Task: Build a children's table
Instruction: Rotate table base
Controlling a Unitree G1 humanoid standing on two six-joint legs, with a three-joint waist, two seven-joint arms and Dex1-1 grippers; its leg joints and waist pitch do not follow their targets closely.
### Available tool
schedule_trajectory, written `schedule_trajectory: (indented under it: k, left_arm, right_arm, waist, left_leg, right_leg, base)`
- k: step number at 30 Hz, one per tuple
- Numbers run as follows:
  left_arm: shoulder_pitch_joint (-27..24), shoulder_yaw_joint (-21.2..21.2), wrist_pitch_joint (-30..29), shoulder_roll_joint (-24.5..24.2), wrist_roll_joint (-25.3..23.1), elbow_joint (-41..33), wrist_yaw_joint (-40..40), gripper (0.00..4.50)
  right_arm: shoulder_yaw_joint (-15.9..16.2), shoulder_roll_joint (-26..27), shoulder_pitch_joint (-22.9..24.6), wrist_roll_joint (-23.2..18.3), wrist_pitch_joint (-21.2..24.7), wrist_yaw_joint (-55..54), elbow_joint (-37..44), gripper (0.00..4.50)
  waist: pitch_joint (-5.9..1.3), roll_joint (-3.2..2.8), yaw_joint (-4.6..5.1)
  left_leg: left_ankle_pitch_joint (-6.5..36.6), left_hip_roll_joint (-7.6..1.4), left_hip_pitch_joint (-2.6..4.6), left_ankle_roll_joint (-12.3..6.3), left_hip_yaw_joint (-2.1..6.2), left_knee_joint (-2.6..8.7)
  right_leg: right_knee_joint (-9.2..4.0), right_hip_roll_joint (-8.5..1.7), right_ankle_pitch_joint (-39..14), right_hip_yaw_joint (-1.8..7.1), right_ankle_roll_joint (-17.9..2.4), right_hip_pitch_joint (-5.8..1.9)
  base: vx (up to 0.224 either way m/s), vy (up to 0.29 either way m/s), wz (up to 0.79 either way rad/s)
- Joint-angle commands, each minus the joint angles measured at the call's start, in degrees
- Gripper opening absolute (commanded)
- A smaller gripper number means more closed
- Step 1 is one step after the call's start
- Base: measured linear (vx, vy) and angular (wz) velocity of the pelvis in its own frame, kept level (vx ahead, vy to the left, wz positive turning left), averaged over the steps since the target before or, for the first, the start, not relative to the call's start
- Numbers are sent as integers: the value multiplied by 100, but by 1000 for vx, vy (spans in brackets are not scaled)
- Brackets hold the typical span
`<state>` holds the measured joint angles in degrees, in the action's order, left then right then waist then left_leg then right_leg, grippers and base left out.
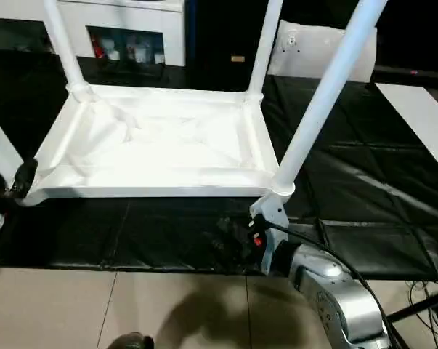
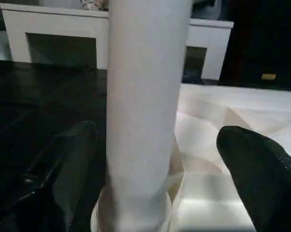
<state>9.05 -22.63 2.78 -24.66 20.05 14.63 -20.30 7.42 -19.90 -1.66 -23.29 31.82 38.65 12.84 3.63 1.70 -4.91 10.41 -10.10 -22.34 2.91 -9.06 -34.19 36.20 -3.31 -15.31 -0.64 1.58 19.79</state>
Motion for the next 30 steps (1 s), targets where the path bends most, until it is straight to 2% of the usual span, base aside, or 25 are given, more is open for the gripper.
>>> schedule_trajectory:
  k: [1, 2, 5, 7, 8, 11, 13, 14, 15, 17, 19, 20, 21, 22, 23, 24, 25, 26, 27, 28, 30]
  left_arm:
    - [123, 30, 48, -83, -60, 199, -59, 448]
    - [281, 60, 77, -125, -56, 410, -148, 448]
    - [618, 145, -59, -196, 106, 799, -575, 448]
    - [780, 231, -387, -253, 343, 947, -1098, 448]
    - [849, 350, -563, -310, 462, 996, -1551, 448]
    - [827, 533, -707, -373, 533, 915, -1991, 448]
    - [662, 845, -1051, -469, 766, 508, -2680, 448]
    - [642, 883, -1098, -481, 801, 455, -2769, 448]
    - [551, 1011, -1310, -516, 944, 214, -3000, 448]
    - [431, 1173, -1586, -544, 1107, -107, -3229, 448]
    - [210, 1411, -1882, -573, 1285, -589, -3447, 448]
    - [80, 1539, -2055, -569, 1391, -865, -3516, 448]
    - [-59, 1689, -2225, -557, 1497, -1163, -3570, 448]
    - [-89, 1724, -2254, -553, 1517, -1227, -3577, 448]
    - [-121, 1759, -2285, -543, 1538, -1295, -3578, 448]
    - [-319, 1995, -2482, -477, 1662, -1731, -3583, 448]
    - [-420, 2156, -2572, -431, 1720, -1968, -3573, 448]
    - [-493, 2289, -2627, -353, 1726, -2160, -3547, 448]
    - [-612, 2588, -2754, -158, 1756, -2526, -3465, 448]
    - [-620, 2620, -2765, -137, 1758, -2557, -3455, 448]
    - [-684, 2914, -2893, 43, 1769, -2833, -3371, 448]
  right_arm:
    - [16, -22, -41, -44, -23, 20, 73, 450]
    - [28, -6, -75, 8, -25, -34, 16, 450]
    - [15, 57, -163, 186, 12, -295, -177, 450]
    - [-16, 124, -254, 392, -31, -572, -377, 450]
    - [-59, 188, -333, 509, -65, -755, -522, 450]
    - [-89, 246, -424, 620, -84, -942, -674, 450]
    - [-110, 321, -600, 794, -132, -1201, -965, 450]
    - [-112, 331, -626, 817, -137, -1235, -1007, 450]
    - [-105, 363, -737, 894, -177, -1325, -1191, 450]
    - [-85, 410, -912, 1007, -261, -1446, -1499, 450]
    - [-70, 503, -1144, 1160, -408, -1607, -1945, 450]
    - [-69, 567, -1272, 1219, -504, -1675, -2183, 450]
    - [-73, 638, -1407, 1262, -610, -1733, -2414, 450]
    - [-74, 652, -1434, 1268, -631, -1743, -2457, 450]
    - [-78, 670, -1461, 1271, -651, -1755, -2495, 450]
    - [-111, 783, -1633, 1288, -770, -1832, -2734, 450]
    - [-123, 837, -1724, 1294, -808, -1866, -2839, 450]
    - [-122, 882, -1805, 1295, -838, -1866, -2933, 450]
    - [-77, 967, -1946, 1326, -918, -1849, -3091, 450]
    - [-72, 976, -1958, 1329, -924, -1848, -3104, 450]
    - [-35, 1065, -2083, 1369, -1016, -1838, -3265, 450]
  waist:
    - [-301, -98, 12]
    - [-304, -79, 12]
    - [-323, -89, 0]
    - [-331, -99, -3]
    - [-336, -103, -1]
    - [-329, -113, -22]
    - [-325, -129, -53]
    - [-325, -129, -53]
    - [-311, -145, -74]
    - [-306, -153, -88]
    - [-311, -145, -78]
    - [-307, -131, -60]
    - [-315, -134, -57]
    - [-319, -98, -34]
    - [-324, -107, -38]
    - [-332, -51, -8]
    - [-321, -34, 20]
    - [-315, -20, 40]
    - [-304, -44, 69]
    - [-298, -46, 77]
    - [-290, -22, 139]
  left_leg:
    - [1071, -282, 201, 155, 102, 471]
    - [1026, -286, 190, 160, 100, 471]
    - [942, -262, 206, 195, 89, 462]
    - [878, -261, 217, 301, 81, 468]
    - [865, -249, 213, 354, 78, 464]
    - [960, -262, 224, 370, 60, 471]
    - [1006, -276, 228, 408, 60, 488]
    - [1006, -276, 228, 408, 60, 488]
    - [1166, -278, 256, 463, 37, 500]
    - [1351, -286, 255, 526, 23, 522]
    - [1298, -284, 234, 576, 18, 531]
    - [1275, -281, 228, 571, 6, 524]
    - [1154, -272, 222, 527, 2, 516]
    - [969, -269, 186, 453, 2, 498]
    - [879, -261, 196, 411, -11, 488]
    - [727, -268, 167, 330, -12, 468]
    - [615, -251, 153, 270, -24, 471]
    - [616, -265, 155, 250, -19, 466]
    - [660, -278, 155, 234, -25, 468]
    - [684, -285, 156, 252, -18, 473]
    - [729, -275, 155, 281, -28, 475]
  right_leg:
    - [-376, -392, 550, 170, -974, -46]
    - [-374, -391, 590, 168, -979, -50]
    - [-366, -389, 610, 168, -977, -37]
    - [-345, -396, 645, 159, -1060, -19]
    - [-335, -390, 641, 157, -1097, -17]
    - [-341, -395, 621, 162, -1118, -12]
    - [-332, -414, 588, 159, -1125, -1]
    - [-332, -414, 588, 159, -1125, -1]
    - [-348, -393, 404, 160, -1125, 35]
    - [-349, -403, 235, 162, -1143, 39]
    - [-333, -401, 265, 154, -1136, 25]
    - [-324, -399, 319, 158, -1147, 34]
    - [-325, -384, 427, 156, -1138, 12]
    - [-300, -397, 635, 161, -1161, -16]
    - [-317, -381, 708, 161, -1140, -18]
    - [-285, -394, 913, 165, -1153, -49]
    - [-306, -364, 951, 154, -1141, -54]
    - [-295, -380, 927, 160, -1156, -55]
    - [-307, -370, 806, 162, -1161, -51]
    - [-315, -368, 766, 159, -1150, -57]
    - [-330, -351, 646, 165, -1127, -60]
  base:
    - [0, 0, 0]
    - [0, 0, 0]
    - [0, 0, 0]
    - [0, 0, 0]
    - [0, 0, 0]
    - [0, 0, 0]
    - [0, 0, 0]
    - [0, 0, 0]
    - [0, 0, 0]
    - [0, 0, 0]
    - [0, 0, 0]
    - [0, 0, 0]
    - [0, 0, 0]
    - [0, 0, 0]
    - [0, 0, 0]
    - [0, 0, 0]
    - [0, 0, 0]
    - [0, 0, 0]
    - [0, 0, 0]
    - [0, 0, 0]
    - [0, 0, 0]
